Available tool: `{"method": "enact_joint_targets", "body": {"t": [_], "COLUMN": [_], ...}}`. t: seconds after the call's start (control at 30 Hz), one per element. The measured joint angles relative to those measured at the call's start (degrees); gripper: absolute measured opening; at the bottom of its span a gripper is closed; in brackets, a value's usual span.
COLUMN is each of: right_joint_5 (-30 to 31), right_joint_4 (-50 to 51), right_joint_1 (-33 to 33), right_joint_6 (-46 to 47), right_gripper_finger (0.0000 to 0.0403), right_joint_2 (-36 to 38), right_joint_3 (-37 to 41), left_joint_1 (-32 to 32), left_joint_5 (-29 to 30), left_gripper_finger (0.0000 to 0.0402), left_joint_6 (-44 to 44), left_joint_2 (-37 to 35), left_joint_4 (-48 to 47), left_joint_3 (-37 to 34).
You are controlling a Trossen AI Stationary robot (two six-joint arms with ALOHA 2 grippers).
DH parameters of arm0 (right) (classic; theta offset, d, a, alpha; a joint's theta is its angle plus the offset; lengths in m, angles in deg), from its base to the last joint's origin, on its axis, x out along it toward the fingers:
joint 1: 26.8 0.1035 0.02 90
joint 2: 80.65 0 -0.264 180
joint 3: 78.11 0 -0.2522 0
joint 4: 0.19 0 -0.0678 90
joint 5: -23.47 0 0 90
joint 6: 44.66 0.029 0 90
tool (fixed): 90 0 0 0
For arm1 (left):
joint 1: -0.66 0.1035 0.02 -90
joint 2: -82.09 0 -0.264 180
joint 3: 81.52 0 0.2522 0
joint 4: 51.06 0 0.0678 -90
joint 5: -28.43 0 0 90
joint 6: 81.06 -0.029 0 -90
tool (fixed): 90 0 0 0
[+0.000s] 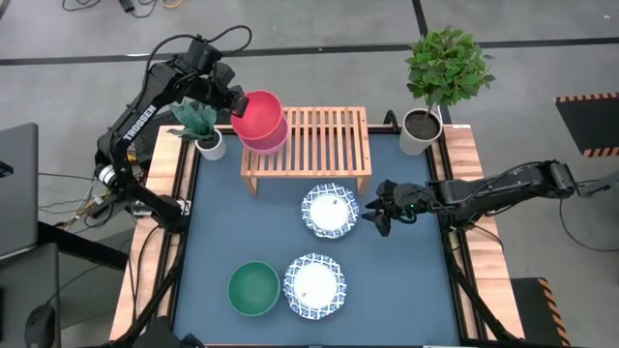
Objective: Place and stack bowls onto a shelf
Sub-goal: Stack the orange bowl on top of the pink bowl on the shelf
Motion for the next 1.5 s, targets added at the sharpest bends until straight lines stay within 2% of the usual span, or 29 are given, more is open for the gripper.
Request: {"method": "enact_joint_targets", "body": {"t": [1.3, 1.5], "right_joint_5": [0.0, 0.0], "right_joint_4": [0.49, 0.67], "right_joint_1": [-0.81, -0.81], "right_joint_6": [-0.37, -0.58], "right_gripper_finger": [0.0226, 0.0226], "right_joint_2": [0.0, 0.0], "right_joint_3": [0.0, 0.0], "left_joint_1": [-2.51, -2.51], "left_joint_5": [1.21, 1.24], "left_gripper_finger": [0.0, 0.0011], "left_joint_6": [-1.73, -2.55], "left_joint_2": [4.41, 4.46], "left_joint_4": [-0.29, -0.28], "left_joint_3": [0.0, 0.0]}}
